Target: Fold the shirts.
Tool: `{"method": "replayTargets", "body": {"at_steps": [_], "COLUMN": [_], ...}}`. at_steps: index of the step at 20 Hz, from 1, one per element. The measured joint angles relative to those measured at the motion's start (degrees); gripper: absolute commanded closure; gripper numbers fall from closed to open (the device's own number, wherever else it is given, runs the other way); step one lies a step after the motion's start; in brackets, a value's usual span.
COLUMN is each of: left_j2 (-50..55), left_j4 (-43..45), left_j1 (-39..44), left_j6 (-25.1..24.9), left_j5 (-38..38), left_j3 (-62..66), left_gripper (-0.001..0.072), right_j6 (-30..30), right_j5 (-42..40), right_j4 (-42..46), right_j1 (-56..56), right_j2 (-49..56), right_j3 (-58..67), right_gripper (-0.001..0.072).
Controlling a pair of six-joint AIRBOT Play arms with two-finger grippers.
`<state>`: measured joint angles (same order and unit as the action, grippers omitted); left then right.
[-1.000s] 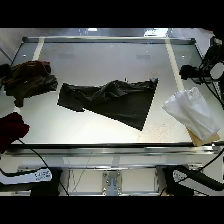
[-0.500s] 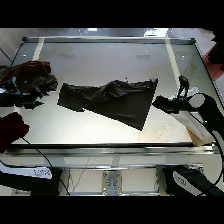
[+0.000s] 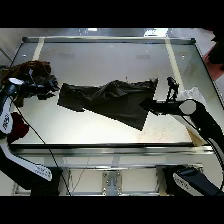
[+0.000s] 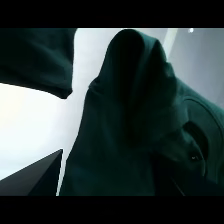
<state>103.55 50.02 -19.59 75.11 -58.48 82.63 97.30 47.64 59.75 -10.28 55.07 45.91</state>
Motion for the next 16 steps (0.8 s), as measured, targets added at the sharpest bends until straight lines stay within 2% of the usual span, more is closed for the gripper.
{"method": "replayTargets", "body": {"at_steps": [5, 9, 10, 11, 13, 14, 16], "left_j2": [2.6, 4.7, 5.0, 5.3, 5.7, 5.9, 5.9], "left_j4": [5.2, 3.7, 2.6, 1.8, 1.0, 1.0, -1.0], "left_j1": [0.7, 1.4, 1.7, 2.0, 2.7, 3.0, 3.2], "left_j6": [3.0, 2.3, 1.6, 1.3, 0.7, 0.0, -1.2], "left_j5": [-3.6, -7.0, -7.9, -8.3, -8.9, -9.5, -9.7], "left_j3": [2.4, 2.8, 2.8, 2.8, 2.8, 2.8, 2.8], "left_gripper": [0.0134, 0.0139, 0.0166, 0.0288, 0.0683, 0.0697, 0.0697], "right_j6": [2.0, 3.1, 3.5, 3.8, 4.2, 4.4, 5.6], "right_j5": [-1.8, -2.8, -3.0, -3.1, -3.2, -3.1, -1.9], "right_j4": [1.7, 2.2, 2.2, 2.3, 2.3, 2.4, 2.7], "right_j1": [-0.3, -0.4, -0.4, -0.5, -0.5, -0.5, -0.5], "right_j2": [-4.6, -7.5, -8.0, -8.4, -8.9, -9.1, -9.3], "right_j3": [-0.1, -0.1, -0.1, -0.1, -0.1, -0.1, -0.2], "right_gripper": [0.0279, 0.0279, 0.0279, 0.0279, 0.0279, 0.0282, 0.0331]}}
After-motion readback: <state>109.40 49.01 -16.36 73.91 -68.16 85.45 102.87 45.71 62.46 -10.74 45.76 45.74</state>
